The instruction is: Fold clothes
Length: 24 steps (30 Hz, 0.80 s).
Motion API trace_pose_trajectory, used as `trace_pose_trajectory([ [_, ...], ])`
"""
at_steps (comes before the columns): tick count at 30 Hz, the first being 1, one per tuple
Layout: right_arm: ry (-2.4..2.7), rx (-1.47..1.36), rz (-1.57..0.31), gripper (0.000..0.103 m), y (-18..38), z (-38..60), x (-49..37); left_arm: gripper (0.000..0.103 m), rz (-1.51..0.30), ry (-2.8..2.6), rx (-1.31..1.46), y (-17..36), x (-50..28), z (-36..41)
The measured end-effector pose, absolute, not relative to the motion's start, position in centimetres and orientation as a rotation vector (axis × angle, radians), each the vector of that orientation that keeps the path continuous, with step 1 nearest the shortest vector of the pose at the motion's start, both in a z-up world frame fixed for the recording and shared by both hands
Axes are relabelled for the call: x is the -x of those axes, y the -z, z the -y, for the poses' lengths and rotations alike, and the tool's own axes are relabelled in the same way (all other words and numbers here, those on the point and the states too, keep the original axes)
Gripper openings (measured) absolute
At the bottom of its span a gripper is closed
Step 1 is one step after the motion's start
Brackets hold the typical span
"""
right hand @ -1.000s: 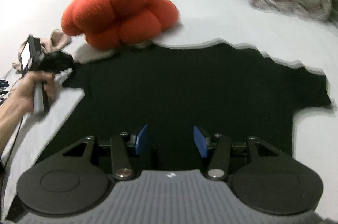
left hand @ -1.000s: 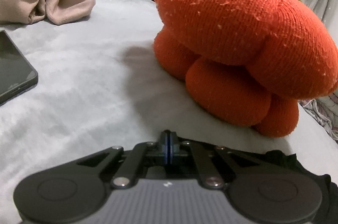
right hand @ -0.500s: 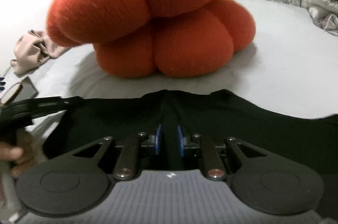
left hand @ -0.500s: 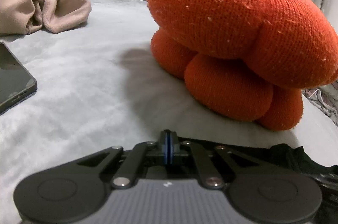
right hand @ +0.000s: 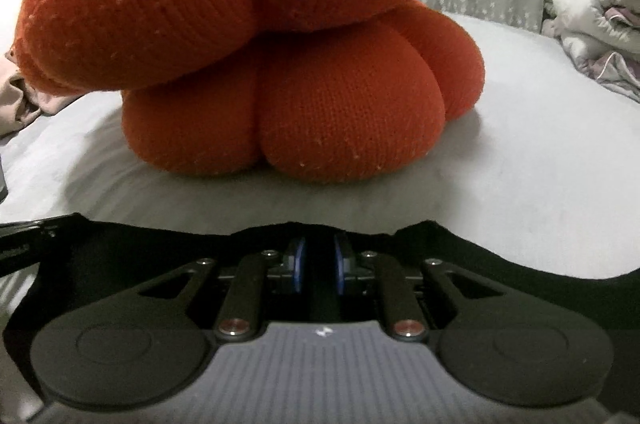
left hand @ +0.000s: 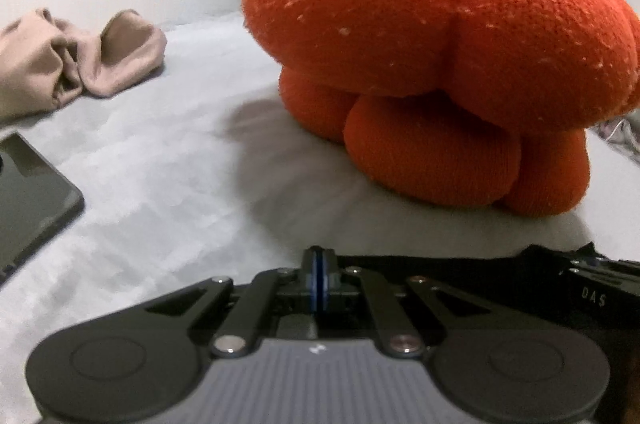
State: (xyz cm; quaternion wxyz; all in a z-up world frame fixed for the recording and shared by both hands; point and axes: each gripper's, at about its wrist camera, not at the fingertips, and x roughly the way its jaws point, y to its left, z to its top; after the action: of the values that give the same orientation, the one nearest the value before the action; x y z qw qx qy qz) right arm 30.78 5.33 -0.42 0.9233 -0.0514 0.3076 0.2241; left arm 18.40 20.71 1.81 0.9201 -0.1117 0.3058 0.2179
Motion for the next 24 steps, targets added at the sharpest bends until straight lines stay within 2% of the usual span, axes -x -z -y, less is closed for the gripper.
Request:
trace_pose_trajectory([
  [2,-0.448,0.099,-0.619,0.019,0.0,-4.9,-30.2,0.007,-0.642,-0.463,0.196,-2.4,-18.4,-20.3],
  [4,-0.431,0.093,-0.609,0.04,-0.6,-4.3,-29.5,0.011,-0.652,-0.496,0.146,-2.7,-18.5,-19.8],
  [6,-0.409,0.097,-0.595,0.047,-1.5,-3.5,-28.4,0.03,-0.651,-0.51,0.128,-2.8,-18.4,-19.7],
  [7,-0.383,0.117,-0.598,0.054,-2.1,-3.2,-27.7,0.03,-0.646,-0.504,0.131,-2.9,-18.3,-19.8],
  [11,-0.272,0.179,-0.576,0.055,-4.7,-1.6,-24.4,0.03,-0.632,-0.495,0.139,-3.5,-17.9,-20.2],
  [18,-0.154,0.123,-0.584,0.055,-9.2,1.5,-19.4,0.03,-0.626,-0.458,0.147,-4.4,-17.9,-19.6],
  [24,-0.001,0.17,-0.581,0.058,-10.0,2.8,-17.6,0.03,-0.665,-0.473,0.09,-3.8,-18.3,-18.5],
])
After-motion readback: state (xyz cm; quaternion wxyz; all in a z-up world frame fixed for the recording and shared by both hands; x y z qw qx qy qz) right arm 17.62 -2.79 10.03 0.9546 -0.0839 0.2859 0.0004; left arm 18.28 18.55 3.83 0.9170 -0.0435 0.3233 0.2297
